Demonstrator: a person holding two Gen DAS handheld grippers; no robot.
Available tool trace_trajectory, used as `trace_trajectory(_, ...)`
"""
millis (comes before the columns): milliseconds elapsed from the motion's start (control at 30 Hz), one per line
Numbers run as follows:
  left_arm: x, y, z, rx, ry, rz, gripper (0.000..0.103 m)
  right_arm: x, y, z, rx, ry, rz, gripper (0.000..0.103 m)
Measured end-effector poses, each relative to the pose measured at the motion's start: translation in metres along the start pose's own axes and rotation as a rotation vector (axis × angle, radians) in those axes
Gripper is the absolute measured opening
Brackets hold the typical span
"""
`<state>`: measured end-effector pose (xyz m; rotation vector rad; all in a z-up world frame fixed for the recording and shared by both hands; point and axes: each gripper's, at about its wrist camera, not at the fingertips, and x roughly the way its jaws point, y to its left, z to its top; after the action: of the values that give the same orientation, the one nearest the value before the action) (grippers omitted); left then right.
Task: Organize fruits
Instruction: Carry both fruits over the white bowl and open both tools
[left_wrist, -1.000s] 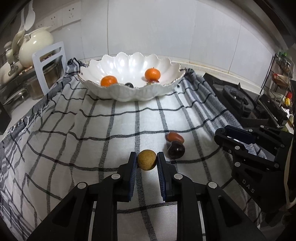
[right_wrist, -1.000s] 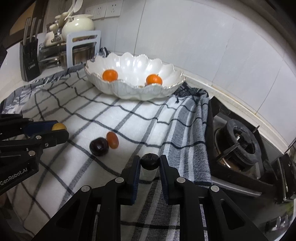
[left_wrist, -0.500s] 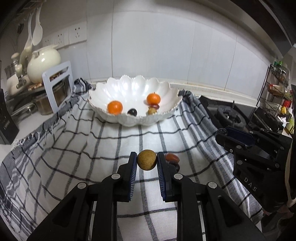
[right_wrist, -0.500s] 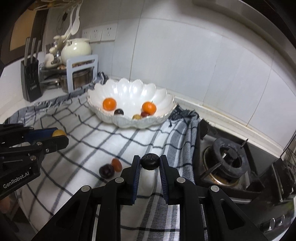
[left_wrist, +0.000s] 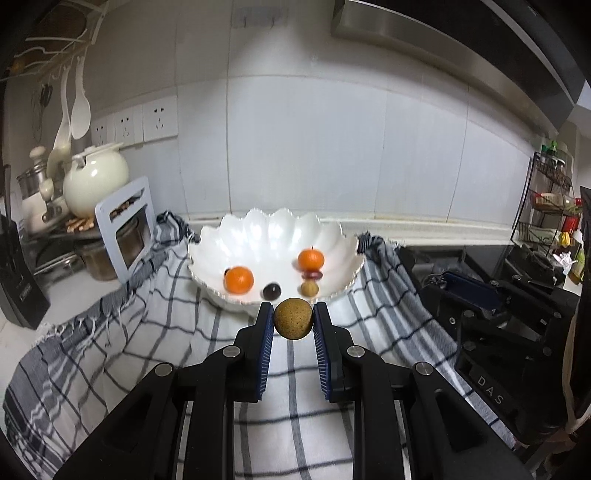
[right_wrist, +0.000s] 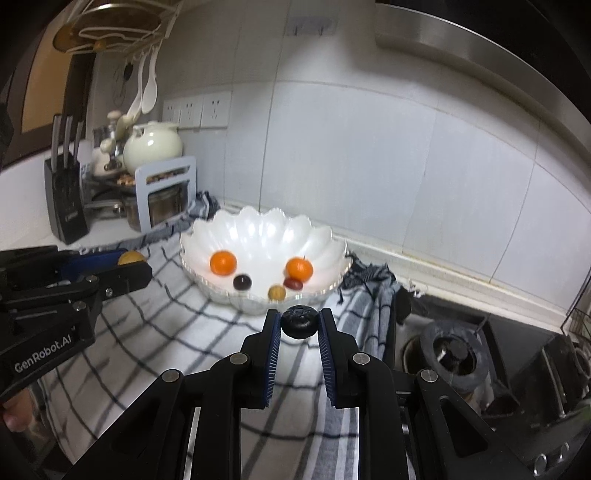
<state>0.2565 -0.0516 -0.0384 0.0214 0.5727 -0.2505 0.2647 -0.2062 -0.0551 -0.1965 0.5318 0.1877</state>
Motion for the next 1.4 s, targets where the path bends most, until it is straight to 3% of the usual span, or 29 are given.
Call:
trace_trajectory(300, 0.013, 0.012, 0.028, 0.004, -0.033, 0.014, 0.023, 0.017, -0.005, 0.030, 0.060, -0.040, 0.014, 0.022)
trace_trajectory(700, 0.058, 0.034, 0.072, -0.015, -0.029, 0.013, 0.023, 0.074, -0.011, 0.071, 0.111, -0.042, 0.043, 0.022)
trace_trajectory(1400, 0.180, 0.058, 0.110, 0.002, 0.158, 0.029, 0.023, 0.198, -0.023, 0.104, 0.120, 0.141, 0.069, 0.022)
